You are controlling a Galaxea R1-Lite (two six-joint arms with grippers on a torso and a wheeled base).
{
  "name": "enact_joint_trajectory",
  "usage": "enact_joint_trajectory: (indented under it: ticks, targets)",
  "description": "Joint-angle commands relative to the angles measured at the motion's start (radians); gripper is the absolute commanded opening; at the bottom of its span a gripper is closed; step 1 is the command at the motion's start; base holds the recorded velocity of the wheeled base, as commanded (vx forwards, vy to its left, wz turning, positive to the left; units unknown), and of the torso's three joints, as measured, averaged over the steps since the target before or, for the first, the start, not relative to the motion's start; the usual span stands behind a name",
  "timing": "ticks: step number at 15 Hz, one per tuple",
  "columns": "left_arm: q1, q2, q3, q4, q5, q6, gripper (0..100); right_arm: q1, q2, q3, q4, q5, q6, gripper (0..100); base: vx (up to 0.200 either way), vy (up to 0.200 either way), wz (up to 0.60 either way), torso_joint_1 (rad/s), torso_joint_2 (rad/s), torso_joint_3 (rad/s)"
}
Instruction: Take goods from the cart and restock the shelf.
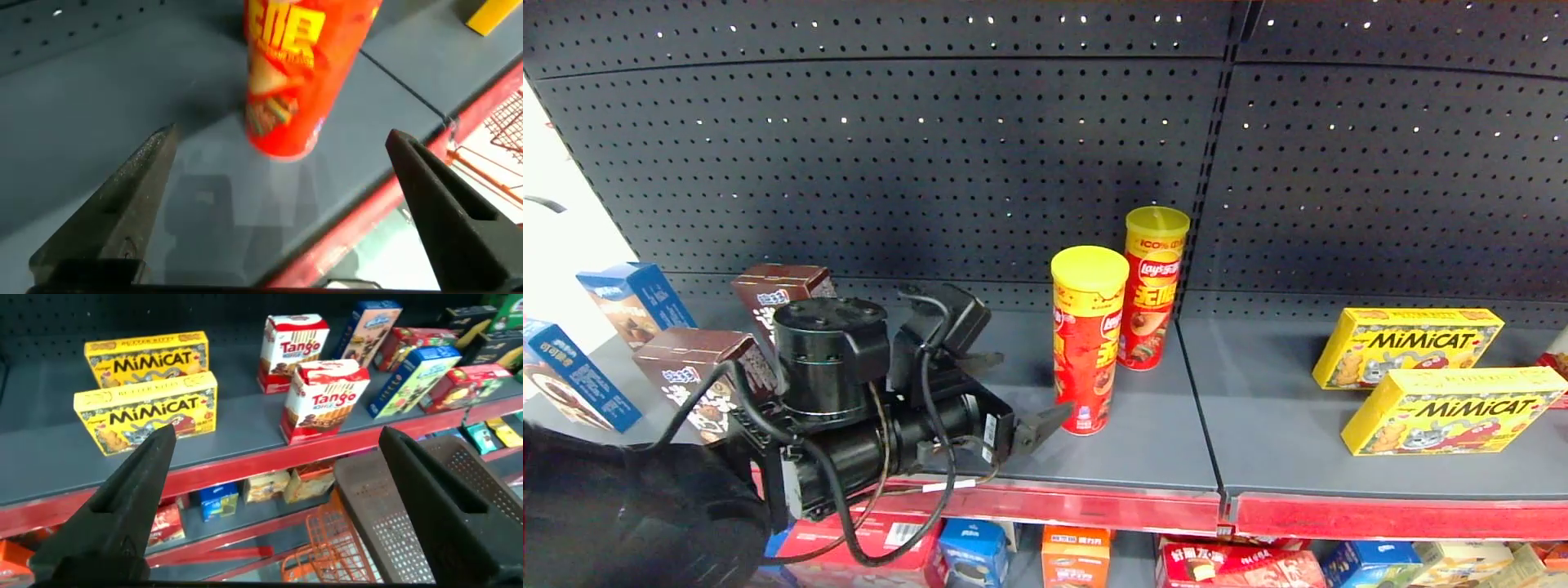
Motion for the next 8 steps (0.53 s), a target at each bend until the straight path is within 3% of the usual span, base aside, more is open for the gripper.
enact_joint_trajectory:
  ticks: [1,8]
  targets:
    - [-0.023,0.068,-0.03,-0.005,0.002,0.0,100,-0.007,-0.004,-0.008,0.002,0.0,-0.001,100,0.0,0.0,0.0,0.0,0.0,0.0]
    - [-0.016,0.142,-0.122,-0.005,0.016,0.0,100,-0.02,-0.007,-0.006,0.003,0.0,-0.001,100,0.0,0.0,0.0,0.0,0.0,0.0]
